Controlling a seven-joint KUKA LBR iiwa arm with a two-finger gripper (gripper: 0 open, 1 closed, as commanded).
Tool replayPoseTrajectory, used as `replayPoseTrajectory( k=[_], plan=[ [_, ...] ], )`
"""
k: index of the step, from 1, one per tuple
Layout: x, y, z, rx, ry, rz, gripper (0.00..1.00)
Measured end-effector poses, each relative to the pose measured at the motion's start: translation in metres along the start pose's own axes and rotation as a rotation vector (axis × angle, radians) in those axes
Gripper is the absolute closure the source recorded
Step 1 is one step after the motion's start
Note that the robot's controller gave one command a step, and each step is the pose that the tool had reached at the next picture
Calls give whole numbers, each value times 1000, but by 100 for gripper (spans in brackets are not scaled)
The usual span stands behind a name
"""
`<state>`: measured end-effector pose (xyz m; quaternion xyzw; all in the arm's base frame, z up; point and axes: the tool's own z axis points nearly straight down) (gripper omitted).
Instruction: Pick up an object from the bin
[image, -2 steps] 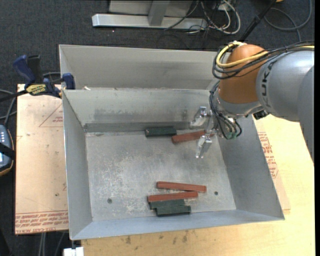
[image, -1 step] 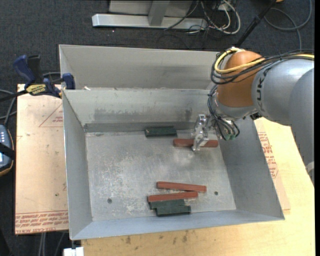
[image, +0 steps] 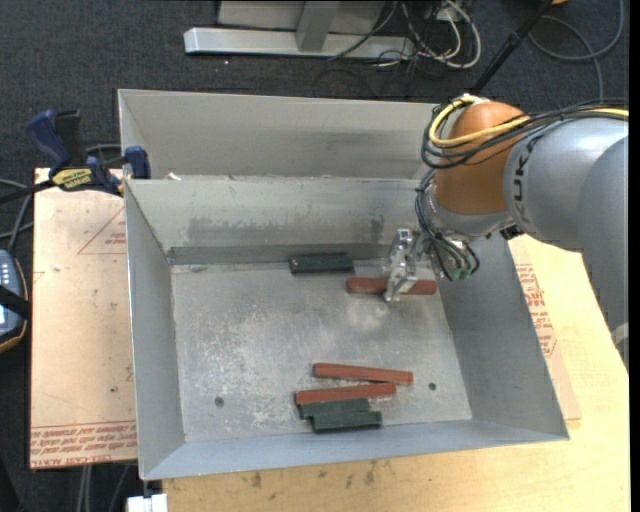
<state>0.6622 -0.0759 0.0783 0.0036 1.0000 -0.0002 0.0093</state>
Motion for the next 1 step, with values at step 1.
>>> replayPoseTrajectory(
  k=[1],
  plan=[
    [24,-13,-152,0,11,14,100]
  ],
)
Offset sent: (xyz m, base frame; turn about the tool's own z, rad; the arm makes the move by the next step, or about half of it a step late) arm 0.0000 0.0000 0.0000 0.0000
